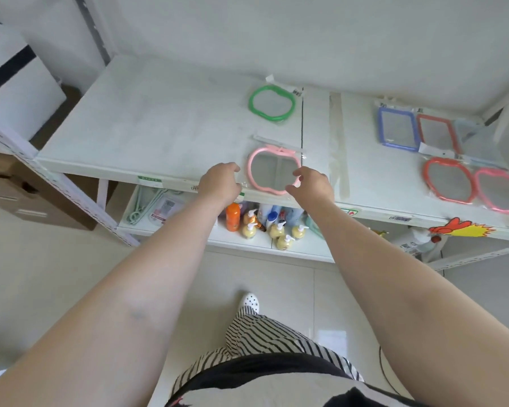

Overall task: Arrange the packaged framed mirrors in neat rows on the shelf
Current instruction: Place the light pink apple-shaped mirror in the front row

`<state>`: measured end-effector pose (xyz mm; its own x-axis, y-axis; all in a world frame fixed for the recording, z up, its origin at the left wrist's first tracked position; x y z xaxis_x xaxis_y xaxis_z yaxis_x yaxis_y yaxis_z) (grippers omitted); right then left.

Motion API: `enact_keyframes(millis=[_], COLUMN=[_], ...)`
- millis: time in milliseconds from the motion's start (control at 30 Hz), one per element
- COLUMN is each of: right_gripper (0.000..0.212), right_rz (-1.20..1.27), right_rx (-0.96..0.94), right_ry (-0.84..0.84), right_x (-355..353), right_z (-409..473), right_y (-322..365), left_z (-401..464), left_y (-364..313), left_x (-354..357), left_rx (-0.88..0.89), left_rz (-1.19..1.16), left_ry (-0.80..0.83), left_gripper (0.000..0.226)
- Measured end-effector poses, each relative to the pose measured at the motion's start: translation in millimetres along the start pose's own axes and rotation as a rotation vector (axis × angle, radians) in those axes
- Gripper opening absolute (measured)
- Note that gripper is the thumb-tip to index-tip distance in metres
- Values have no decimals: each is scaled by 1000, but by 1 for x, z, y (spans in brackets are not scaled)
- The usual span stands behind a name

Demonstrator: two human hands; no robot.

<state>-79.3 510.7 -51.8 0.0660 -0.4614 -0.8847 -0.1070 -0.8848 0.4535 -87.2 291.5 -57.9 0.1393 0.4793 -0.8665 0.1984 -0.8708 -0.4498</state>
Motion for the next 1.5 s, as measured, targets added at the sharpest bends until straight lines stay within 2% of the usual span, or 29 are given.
enact_keyframes(millis=[300, 433, 567, 667, 767, 867, 933, 1033, 1100, 1167, 1233, 1300, 1500], right_gripper=[53, 56, 57, 46, 20, 9, 21, 36, 36, 27, 8, 2, 21], right_rz=[11, -2, 48, 149, 294, 432, 545, 746, 851, 981, 1163, 1264, 1275], right_rx=[197, 296, 445, 576, 647, 735, 796, 869, 893, 954, 1019, 1022, 940], right_ry=[16, 45, 41, -9, -50, -162, -269, -478, -565, -626, -691, -743, -860], right_x=[19, 26, 34, 42, 51, 55, 56, 59, 62, 71, 77, 74, 45], right_z=[68, 77, 71, 63, 53, 35, 23, 0, -17, -37, -59, -80, -150], right_y=[-20, -30, -39, -43, -38, -21, -7, 8, 14, 17, 21, 20, -20], left_z=[85, 107, 116, 128, 136, 143, 143, 139, 132, 126, 114, 96, 23], left_y=[-3, -8, -21, -23, -17, -6, -1, 4, 3, -1, -9, -20, -63], left_x=[4, 19, 37, 45, 54, 62, 55, 50, 48, 48, 49, 53, 69], left_rx=[17, 8, -27, -82, -145, -189, -172, -208, -227, -217, -196, -154, -60], left_rz=[45, 68, 23, -21, -171, -324, -376, -570, -660, -712, -728, -689, -638], left_ry=[123, 257, 381, 413, 488, 587, 613, 727, 806, 853, 893, 951, 1149], left_gripper=[56, 62, 54, 35, 26, 17, 12, 23, 25, 25, 24, 23, 20])
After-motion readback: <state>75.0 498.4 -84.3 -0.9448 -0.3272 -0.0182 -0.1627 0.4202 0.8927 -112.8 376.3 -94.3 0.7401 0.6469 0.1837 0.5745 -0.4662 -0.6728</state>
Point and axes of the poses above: each hand's wrist, its own z-axis towards the middle knuckle, its own x-axis out of the palm, y = z × x, the point moved 8 cm from there along z, towards the middle knuckle, and after that the axes turned 8 degrees about -x, right-handed, at the moved point
